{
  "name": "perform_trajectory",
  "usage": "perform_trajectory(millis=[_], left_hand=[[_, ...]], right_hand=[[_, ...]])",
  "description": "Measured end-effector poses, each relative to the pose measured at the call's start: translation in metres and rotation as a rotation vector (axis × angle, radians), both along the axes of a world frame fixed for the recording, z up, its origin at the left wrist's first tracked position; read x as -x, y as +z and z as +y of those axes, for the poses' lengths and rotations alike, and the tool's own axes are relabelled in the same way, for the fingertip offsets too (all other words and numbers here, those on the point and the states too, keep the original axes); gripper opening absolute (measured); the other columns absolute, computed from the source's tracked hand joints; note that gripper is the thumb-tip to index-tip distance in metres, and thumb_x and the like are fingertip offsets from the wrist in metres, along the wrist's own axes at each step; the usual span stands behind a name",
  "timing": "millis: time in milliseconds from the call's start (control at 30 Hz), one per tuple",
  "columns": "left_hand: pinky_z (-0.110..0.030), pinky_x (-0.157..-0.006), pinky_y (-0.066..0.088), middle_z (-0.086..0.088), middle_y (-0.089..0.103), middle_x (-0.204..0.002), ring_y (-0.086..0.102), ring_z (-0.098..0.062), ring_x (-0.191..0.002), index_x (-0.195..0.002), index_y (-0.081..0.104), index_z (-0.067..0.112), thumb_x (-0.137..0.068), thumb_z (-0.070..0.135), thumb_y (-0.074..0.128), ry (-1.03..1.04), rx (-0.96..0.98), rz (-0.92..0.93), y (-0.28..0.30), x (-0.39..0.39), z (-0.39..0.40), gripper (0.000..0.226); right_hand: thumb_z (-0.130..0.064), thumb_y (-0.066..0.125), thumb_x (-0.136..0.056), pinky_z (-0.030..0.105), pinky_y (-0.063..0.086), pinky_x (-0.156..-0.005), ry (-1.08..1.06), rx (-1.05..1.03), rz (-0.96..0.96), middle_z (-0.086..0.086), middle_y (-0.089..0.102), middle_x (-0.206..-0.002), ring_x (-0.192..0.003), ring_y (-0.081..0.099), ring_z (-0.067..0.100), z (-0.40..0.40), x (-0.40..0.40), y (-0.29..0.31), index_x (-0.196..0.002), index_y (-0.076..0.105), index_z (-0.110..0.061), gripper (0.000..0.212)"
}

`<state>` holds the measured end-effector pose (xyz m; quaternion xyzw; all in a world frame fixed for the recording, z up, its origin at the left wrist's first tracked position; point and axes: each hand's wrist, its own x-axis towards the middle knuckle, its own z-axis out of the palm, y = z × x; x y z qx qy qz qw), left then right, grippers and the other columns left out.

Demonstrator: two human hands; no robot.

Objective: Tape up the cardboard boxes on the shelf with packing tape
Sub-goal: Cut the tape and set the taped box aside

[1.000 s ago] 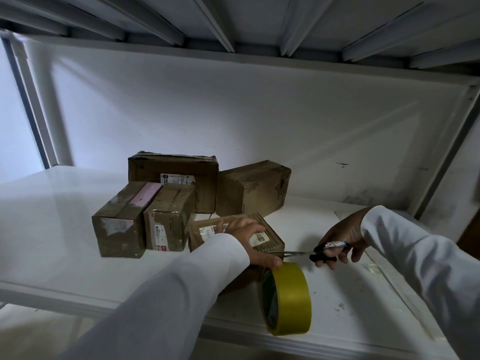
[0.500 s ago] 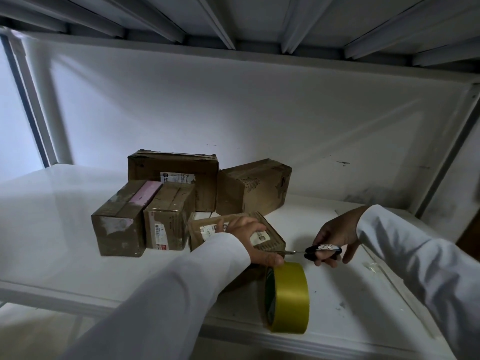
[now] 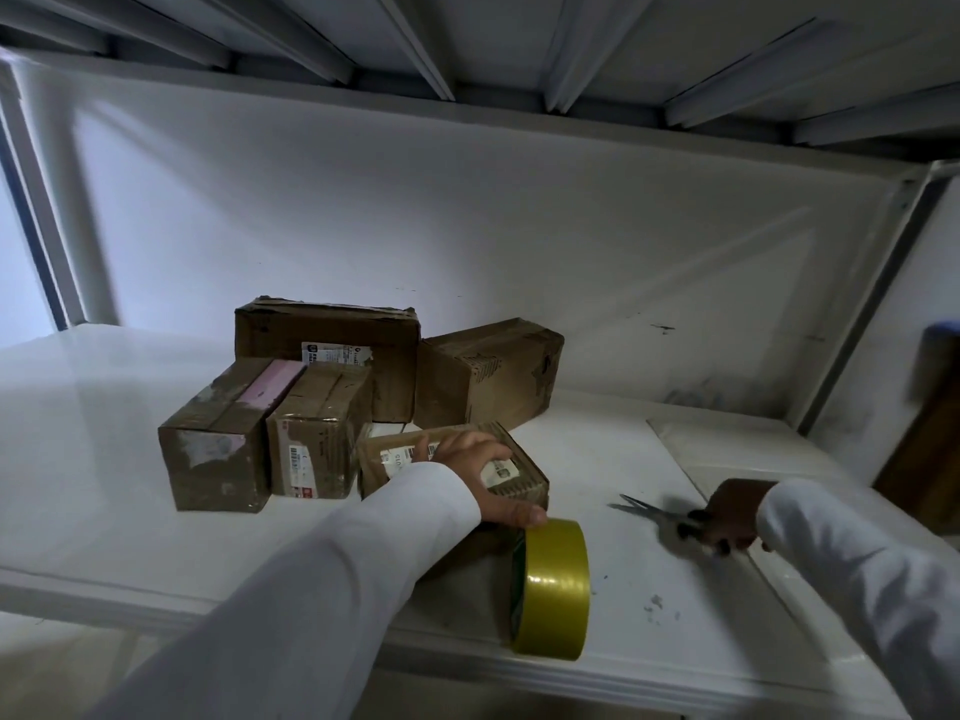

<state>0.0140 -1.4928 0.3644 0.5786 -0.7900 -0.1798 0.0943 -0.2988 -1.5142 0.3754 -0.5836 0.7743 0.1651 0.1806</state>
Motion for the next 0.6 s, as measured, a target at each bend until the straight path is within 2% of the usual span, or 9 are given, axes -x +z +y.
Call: perform_trajectory(millis=[67,133,200,267,300,367,433,500,600], left_hand=[[-0.051,-0.117,-0.002,0.008,0.020,-0.153,0.009,-0.021,-0.143,-0.141,0.034,0.034,-0.074,0.067,0.060,0.009,-0.003,0.013,-0.001,0.000,0.002,0.079],[-0.050,-0.117,0.001,0.009,0.017,-0.153,0.004,-0.026,-0.143,-0.140,0.035,0.036,-0.073,0.066,0.063,0.030,-0.009,0.057,0.000,0.000,0.005,0.079],[-0.049,-0.116,0.001,0.010,0.014,-0.153,0.002,-0.027,-0.143,-0.140,0.036,0.036,-0.072,0.064,0.065,0.039,-0.006,0.092,0.001,0.000,0.008,0.079],[-0.046,-0.116,0.002,0.010,0.015,-0.153,0.004,-0.025,-0.142,-0.139,0.037,0.037,-0.072,0.064,0.066,0.035,0.027,0.091,0.002,0.000,0.009,0.078],[-0.045,-0.117,0.003,0.010,0.016,-0.152,0.004,-0.023,-0.142,-0.138,0.038,0.037,-0.071,0.065,0.066,0.026,0.049,0.084,0.001,0.000,0.008,0.078],[-0.045,-0.117,0.001,0.010,0.019,-0.152,0.003,-0.018,-0.143,-0.136,0.042,0.037,-0.066,0.073,0.063,-0.007,0.093,0.064,0.000,0.000,0.006,0.081],[-0.043,-0.117,0.002,0.012,0.028,-0.149,0.007,-0.015,-0.143,-0.131,0.048,0.037,-0.065,0.072,0.048,-0.041,0.166,0.071,0.001,0.002,0.009,0.075],[-0.032,-0.110,0.021,0.009,0.042,-0.141,0.027,-0.014,-0.137,-0.126,0.054,0.033,-0.081,0.060,0.045,-0.054,0.265,0.167,0.006,0.003,0.015,0.054],[-0.019,-0.089,0.035,0.006,0.055,-0.129,0.050,-0.012,-0.116,-0.127,0.055,0.026,-0.097,0.034,0.047,-0.090,0.284,0.275,0.018,0.010,0.027,0.032]], right_hand=[[-0.049,0.062,-0.082,0.017,0.041,-0.055,0.065,0.063,0.116,-0.004,0.065,-0.074,-0.058,0.053,0.008,0.003,-0.006,-0.015,-0.072,0.057,-0.018,0.033],[-0.051,0.057,-0.085,0.020,0.045,-0.066,0.082,0.199,0.106,0.002,0.066,-0.095,-0.077,0.061,0.013,0.008,-0.019,-0.017,-0.081,0.059,-0.015,0.036],[-0.056,0.048,-0.090,0.020,0.045,-0.066,0.074,0.246,-0.217,0.002,0.066,-0.084,-0.074,0.060,0.013,0.019,-0.038,-0.009,-0.074,0.062,-0.014,0.047],[-0.062,0.035,-0.091,0.019,0.048,-0.069,0.039,0.054,-0.662,-0.001,0.072,-0.084,-0.074,0.062,0.010,0.040,-0.068,0.004,-0.079,0.070,-0.016,0.059],[-0.064,0.031,-0.089,0.019,0.050,-0.072,0.053,-0.054,-0.786,-0.001,0.072,-0.085,-0.076,0.063,0.010,0.050,-0.082,0.008,-0.086,0.071,-0.016,0.063],[-0.067,0.046,-0.082,0.020,0.052,-0.071,0.073,-0.124,-0.901,0.003,0.067,-0.083,-0.076,0.063,0.010,0.063,-0.105,0.004,-0.101,0.067,-0.010,0.064],[-0.052,0.067,-0.079,0.021,0.053,-0.068,0.037,-0.091,-1.016,0.007,0.061,-0.084,-0.074,0.062,0.011,0.066,-0.118,-0.006,-0.107,0.061,-0.007,0.053],[-0.033,0.071,-0.082,0.022,0.054,-0.068,0.062,-0.062,-1.065,0.004,0.064,-0.086,-0.076,0.065,0.012,0.068,-0.116,-0.010,-0.101,0.061,-0.013,0.030],[-0.027,0.079,-0.070,0.030,0.054,-0.080,0.242,-0.032,-0.979,0.003,0.067,-0.088,-0.080,0.065,0.014,0.067,-0.098,-0.002,-0.090,0.063,-0.016,0.028]])
